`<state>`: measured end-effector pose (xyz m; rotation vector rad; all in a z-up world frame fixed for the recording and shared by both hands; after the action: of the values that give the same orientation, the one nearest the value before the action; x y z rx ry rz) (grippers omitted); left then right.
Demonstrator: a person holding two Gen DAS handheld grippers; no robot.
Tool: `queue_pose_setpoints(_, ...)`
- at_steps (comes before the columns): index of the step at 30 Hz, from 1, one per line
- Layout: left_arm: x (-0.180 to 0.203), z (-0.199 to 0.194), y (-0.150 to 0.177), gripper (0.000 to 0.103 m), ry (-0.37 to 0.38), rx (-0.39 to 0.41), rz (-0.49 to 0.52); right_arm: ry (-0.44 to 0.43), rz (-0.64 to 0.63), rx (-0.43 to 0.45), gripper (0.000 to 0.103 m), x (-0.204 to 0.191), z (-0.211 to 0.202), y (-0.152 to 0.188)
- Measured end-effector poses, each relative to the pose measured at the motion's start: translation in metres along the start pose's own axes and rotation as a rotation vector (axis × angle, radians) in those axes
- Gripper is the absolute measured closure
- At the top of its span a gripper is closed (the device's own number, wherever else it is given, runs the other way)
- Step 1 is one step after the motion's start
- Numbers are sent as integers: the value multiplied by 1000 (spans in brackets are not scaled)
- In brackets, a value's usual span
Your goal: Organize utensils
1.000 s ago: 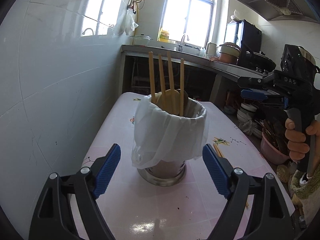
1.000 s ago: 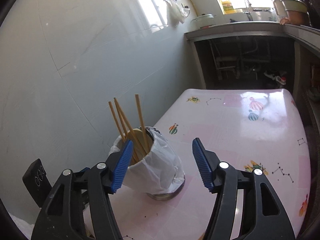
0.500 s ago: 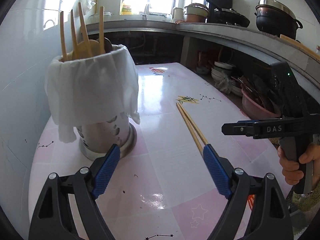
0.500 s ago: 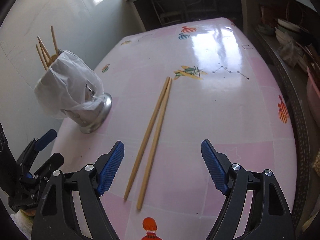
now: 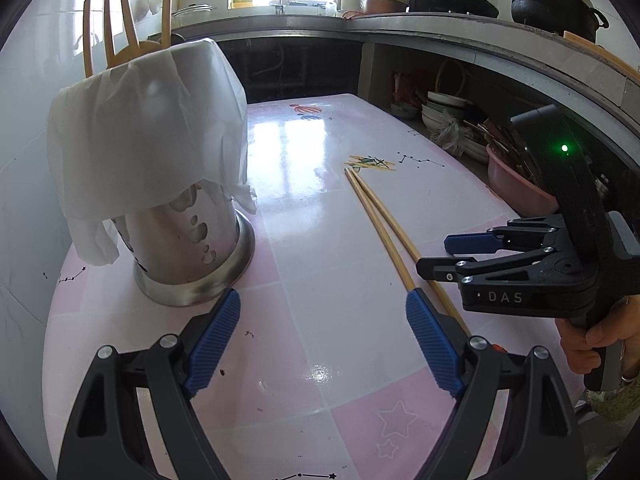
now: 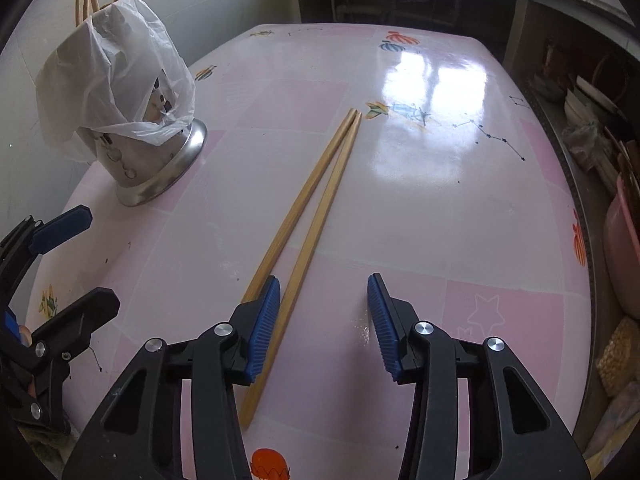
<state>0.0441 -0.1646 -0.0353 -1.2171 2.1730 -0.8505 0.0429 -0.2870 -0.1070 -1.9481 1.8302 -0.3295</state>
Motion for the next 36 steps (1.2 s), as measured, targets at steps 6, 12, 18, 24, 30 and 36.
queue_pose_setpoints(6, 19, 8, -9, 20, 21, -4, 47, 9, 54, 19, 79, 18, -11, 5)
queue_pose_setpoints(12, 48, 23, -20, 37, 54, -22, 110, -32, 100, 41, 79, 25, -15, 8)
queue_pose_setpoints(18, 65, 54, -20, 60, 63, -135, 139, -59, 119, 59, 79, 27, -16, 7)
queue_pose_setpoints(24, 66, 58, -18, 79, 16, -127, 146, -78, 125, 70, 79, 30, -19, 9)
queue_pose_setpoints(30, 54, 60, -18, 96, -9, -153, 95, -88, 119, 54, 87, 27, -20, 12)
queue_pose_setpoints(36, 37, 48, -6, 97, -33, -189, 70, -140, 134, 20, 97, 21, -23, 23)
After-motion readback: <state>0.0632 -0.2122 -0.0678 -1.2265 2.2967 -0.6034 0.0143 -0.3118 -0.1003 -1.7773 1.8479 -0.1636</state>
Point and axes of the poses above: each gripper's, at about its wrist camera, not at the fingertips, and z roughly the way its jaws point, x to its right, y to its underside, the point moved 2 cm from there along z, roughly the way its jaws point, and after that the axes turned 14 degrees about -y, right-handed, at the moved point
